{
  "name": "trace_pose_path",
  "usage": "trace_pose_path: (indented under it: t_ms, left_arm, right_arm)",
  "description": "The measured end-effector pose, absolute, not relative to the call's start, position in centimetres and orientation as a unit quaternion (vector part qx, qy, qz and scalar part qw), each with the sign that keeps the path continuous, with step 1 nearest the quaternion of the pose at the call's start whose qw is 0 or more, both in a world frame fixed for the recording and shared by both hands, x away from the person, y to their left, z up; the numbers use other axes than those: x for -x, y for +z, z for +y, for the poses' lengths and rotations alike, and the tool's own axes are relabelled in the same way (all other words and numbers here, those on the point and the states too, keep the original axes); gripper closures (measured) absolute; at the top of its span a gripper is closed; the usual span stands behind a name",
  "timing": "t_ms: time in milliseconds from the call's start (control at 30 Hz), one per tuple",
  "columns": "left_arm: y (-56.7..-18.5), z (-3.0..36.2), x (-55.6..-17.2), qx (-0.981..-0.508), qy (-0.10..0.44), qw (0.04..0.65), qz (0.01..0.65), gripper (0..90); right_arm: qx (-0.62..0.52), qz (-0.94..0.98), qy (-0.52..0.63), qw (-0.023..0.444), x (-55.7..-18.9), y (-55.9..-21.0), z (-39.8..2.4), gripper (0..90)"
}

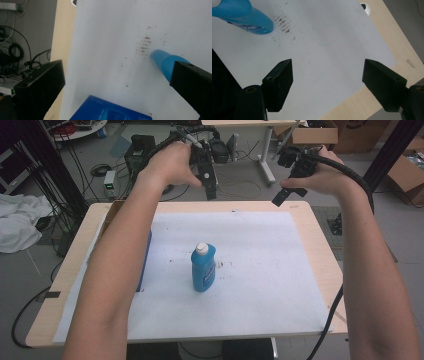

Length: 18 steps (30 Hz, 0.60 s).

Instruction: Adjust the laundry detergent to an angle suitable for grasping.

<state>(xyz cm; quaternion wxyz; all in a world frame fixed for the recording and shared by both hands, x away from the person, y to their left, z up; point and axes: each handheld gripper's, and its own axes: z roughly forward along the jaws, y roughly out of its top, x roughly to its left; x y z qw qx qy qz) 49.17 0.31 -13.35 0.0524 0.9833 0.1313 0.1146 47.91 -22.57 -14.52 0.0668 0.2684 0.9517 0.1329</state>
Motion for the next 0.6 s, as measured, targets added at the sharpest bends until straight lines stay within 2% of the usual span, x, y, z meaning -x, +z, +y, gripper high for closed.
trace_pose_path:
  t_ms: [600]
  left_arm:
    - [-13.25, 0.1, -49.17, -0.984, 0.113, 0.058, 0.127, 0.3]
  right_arm:
    - [-0.269, 0.95, 0.146, 0.058, -48.4, -15.27, -23.23, 22.9]
